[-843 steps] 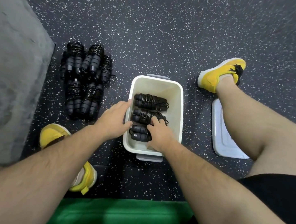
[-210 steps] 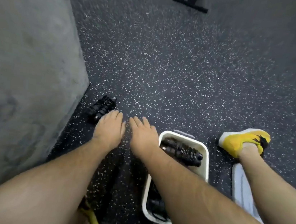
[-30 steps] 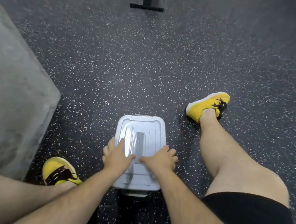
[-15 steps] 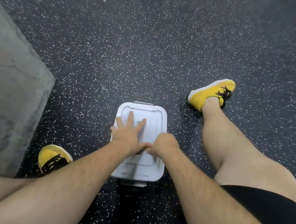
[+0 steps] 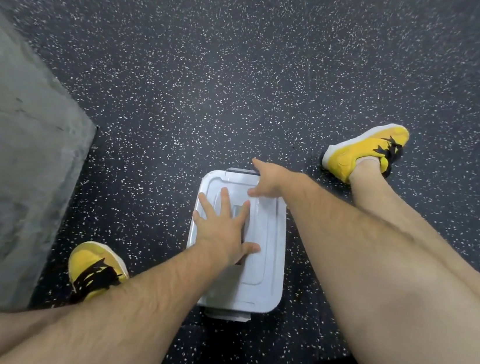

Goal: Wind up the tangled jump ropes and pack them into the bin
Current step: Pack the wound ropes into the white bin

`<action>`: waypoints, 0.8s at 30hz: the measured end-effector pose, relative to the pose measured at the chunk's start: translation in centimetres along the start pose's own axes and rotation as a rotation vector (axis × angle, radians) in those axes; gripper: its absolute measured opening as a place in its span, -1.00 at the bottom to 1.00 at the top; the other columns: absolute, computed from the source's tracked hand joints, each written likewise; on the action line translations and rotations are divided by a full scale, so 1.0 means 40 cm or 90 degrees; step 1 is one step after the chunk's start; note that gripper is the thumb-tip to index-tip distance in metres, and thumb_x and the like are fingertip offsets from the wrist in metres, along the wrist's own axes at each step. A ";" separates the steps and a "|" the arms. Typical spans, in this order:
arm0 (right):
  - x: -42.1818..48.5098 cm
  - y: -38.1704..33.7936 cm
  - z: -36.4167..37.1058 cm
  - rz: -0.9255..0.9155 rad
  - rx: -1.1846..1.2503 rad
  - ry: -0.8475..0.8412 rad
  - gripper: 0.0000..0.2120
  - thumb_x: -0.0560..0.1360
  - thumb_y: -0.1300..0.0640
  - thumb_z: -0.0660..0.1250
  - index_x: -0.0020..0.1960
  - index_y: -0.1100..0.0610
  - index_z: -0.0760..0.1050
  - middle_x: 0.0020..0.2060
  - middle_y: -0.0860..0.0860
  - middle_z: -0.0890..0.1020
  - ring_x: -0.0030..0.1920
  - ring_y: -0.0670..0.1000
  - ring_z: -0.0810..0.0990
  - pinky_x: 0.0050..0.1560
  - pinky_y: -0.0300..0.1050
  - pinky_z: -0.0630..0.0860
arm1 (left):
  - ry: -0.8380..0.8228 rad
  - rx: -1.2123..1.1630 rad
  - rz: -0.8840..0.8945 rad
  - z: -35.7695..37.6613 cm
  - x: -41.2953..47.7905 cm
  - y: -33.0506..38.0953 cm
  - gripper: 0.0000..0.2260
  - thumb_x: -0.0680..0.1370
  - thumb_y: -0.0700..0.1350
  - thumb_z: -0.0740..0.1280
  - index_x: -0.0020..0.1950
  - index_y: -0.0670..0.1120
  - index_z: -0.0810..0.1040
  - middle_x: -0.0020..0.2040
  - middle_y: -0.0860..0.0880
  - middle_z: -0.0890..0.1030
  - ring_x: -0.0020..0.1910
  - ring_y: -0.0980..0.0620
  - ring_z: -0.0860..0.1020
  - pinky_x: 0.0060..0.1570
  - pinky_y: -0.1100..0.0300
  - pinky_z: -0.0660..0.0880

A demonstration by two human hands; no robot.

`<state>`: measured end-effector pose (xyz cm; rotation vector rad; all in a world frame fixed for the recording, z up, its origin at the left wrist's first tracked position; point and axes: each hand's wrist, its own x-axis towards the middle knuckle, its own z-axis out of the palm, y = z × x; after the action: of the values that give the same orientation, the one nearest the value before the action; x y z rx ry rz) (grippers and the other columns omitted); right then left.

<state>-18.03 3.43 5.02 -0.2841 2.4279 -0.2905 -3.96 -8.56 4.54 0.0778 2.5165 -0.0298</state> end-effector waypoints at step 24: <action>-0.299 -0.022 0.264 -0.036 -0.180 0.025 0.04 0.45 0.19 0.49 0.60 0.26 -0.23 0.60 0.11 -0.23 0.59 0.17 -0.24 0.60 0.03 -0.02 | 0.014 -0.019 0.029 -0.009 -0.032 -0.019 -0.16 0.54 0.44 0.15 0.63 0.20 -0.24 0.62 -0.16 -0.34 0.54 -0.50 -0.25 0.52 -0.37 -0.02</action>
<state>-2.12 4.47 4.45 -0.4763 2.5009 0.0258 -3.19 -9.37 5.59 0.1234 2.5350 0.0270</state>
